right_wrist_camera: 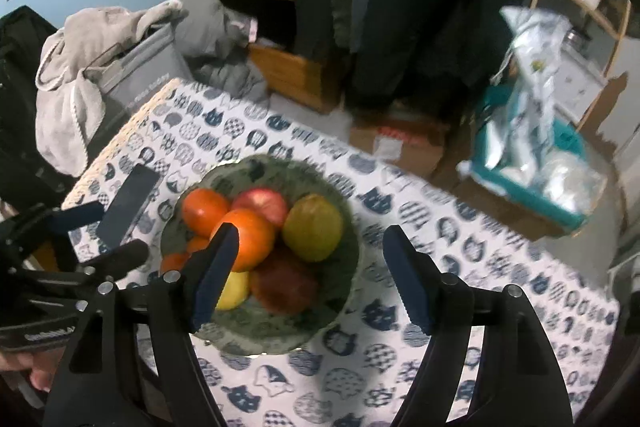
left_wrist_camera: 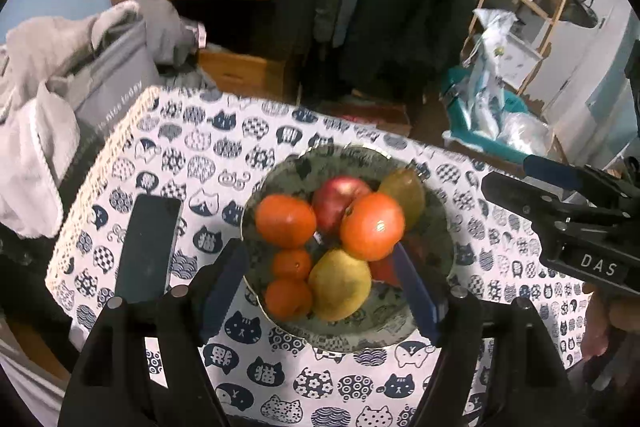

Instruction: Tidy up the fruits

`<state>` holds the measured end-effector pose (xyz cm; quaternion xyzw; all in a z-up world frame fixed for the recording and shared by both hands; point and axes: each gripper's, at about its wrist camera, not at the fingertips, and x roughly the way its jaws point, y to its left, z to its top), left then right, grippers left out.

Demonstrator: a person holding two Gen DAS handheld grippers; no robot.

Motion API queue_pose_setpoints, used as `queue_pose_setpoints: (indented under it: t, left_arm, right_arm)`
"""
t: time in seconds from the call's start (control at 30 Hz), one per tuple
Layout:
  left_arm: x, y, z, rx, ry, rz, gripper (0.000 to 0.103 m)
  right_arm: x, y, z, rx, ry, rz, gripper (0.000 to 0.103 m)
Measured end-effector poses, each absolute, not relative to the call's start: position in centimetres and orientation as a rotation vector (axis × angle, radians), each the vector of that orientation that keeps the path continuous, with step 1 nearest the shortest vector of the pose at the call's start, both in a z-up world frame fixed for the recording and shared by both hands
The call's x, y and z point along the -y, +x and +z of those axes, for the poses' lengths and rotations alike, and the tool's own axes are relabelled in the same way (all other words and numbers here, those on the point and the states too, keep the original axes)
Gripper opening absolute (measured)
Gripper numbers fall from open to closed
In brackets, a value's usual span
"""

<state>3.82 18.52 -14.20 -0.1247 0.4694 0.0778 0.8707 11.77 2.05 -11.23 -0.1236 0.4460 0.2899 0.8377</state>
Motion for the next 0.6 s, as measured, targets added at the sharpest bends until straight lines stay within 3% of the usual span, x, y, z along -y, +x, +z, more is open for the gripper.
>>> queue_pose_setpoints:
  t: [0.6]
  left_arm:
    - [-16.9, 1.4, -6.4, -0.779, -0.158, 0.224, 0.09]
  right_arm:
    - [2.9, 8.1, -2.8, -0.693, -0.23, 0.531, 0.084]
